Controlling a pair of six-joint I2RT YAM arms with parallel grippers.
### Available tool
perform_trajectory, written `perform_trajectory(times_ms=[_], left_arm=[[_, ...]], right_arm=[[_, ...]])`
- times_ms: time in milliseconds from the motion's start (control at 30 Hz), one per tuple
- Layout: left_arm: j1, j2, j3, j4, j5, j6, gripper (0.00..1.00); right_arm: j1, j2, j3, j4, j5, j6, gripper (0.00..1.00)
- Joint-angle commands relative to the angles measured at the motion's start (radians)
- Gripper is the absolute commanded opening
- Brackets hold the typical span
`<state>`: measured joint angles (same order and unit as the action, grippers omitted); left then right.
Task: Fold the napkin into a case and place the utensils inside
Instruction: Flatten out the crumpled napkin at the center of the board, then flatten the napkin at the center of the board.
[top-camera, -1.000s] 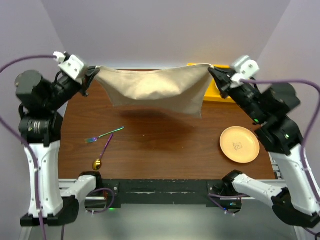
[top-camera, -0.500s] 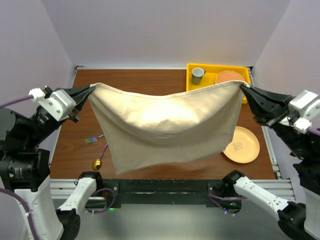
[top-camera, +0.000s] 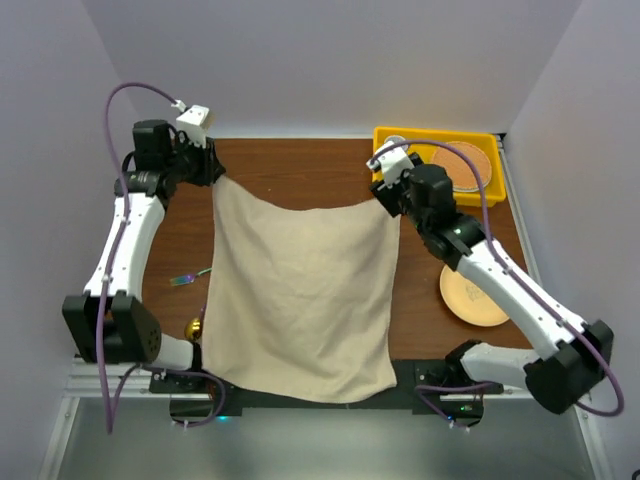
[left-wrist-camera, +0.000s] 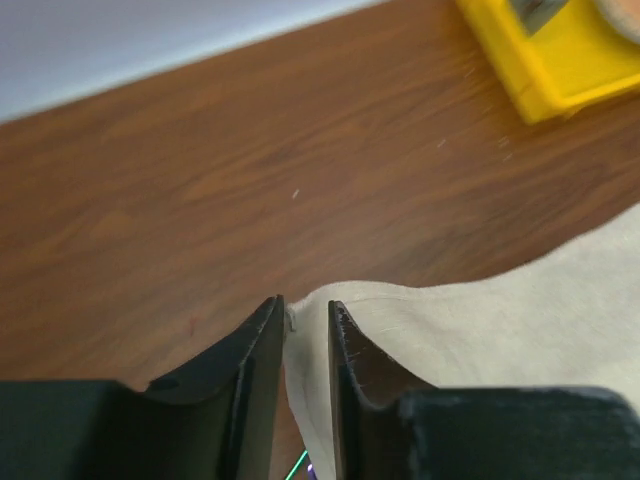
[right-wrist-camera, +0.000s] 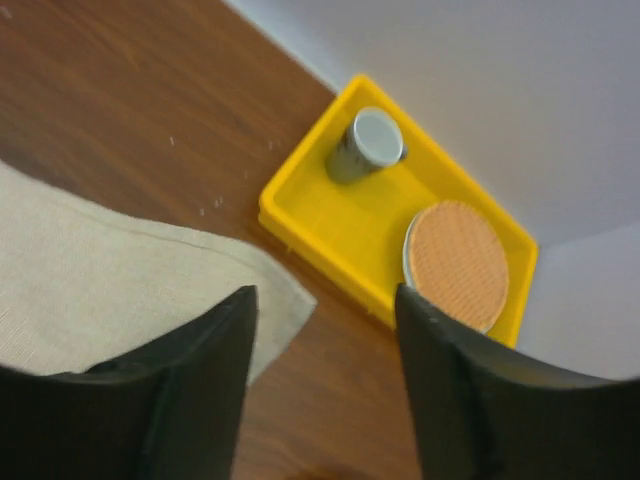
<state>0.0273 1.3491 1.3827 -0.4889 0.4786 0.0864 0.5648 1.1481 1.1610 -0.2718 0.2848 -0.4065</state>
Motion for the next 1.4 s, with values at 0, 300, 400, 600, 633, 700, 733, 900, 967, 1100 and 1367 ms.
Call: perform_trajectory(times_ms=[0, 300, 400, 600, 633, 700, 733, 900, 967, 1100, 1367], left_arm=[[0.01, 0.116, 0.1, 0.012, -0.233, -0.011, 0.41], [0.045, 0.147, 0.07, -0.14, -0.195, 0.116, 0.95], [0.046, 0.13, 0.041, -0.215, -0.028, 0.208, 0.92], [0.045, 0.096, -0.043, -0.299, 0.153, 0.288, 0.82], [0.045, 0.09, -0.054, -0.31, 0.175, 0.305, 0.8], [0.043, 0.075, -0.085, -0.333, 0.221, 0.331, 0.77], [0.042, 0.065, -0.097, -0.332, 0.229, 0.341, 0.76], [0.04, 0.033, -0.162, -0.312, 0.18, 0.355, 0.73], [0.04, 0.044, -0.162, -0.315, 0.161, 0.345, 0.73], [0.04, 0.058, -0.157, -0.294, 0.155, 0.303, 0.72], [0.042, 0.108, -0.131, -0.244, 0.091, 0.242, 0.73]], right_arm=[[-0.071, 0.07, -0.02, 0.224, 0.123, -0.045, 0.73], [-0.154, 0.163, 0.183, -0.301, -0.327, 0.095, 0.89], [-0.155, 0.188, 0.146, -0.429, -0.449, 0.087, 0.89], [-0.149, 0.287, 0.057, -0.575, -0.619, -0.006, 0.74], [-0.148, 0.304, 0.028, -0.575, -0.615, -0.014, 0.7], [-0.148, 0.353, -0.007, -0.551, -0.593, -0.017, 0.63], [-0.146, 0.366, -0.017, -0.537, -0.587, -0.021, 0.61], [-0.146, 0.473, -0.018, -0.44, -0.521, -0.011, 0.56], [-0.146, 0.548, -0.001, -0.422, -0.501, -0.014, 0.55], [-0.149, 0.665, 0.06, -0.362, -0.408, -0.037, 0.54], [-0.174, 0.864, 0.255, -0.336, -0.312, -0.061, 0.52]])
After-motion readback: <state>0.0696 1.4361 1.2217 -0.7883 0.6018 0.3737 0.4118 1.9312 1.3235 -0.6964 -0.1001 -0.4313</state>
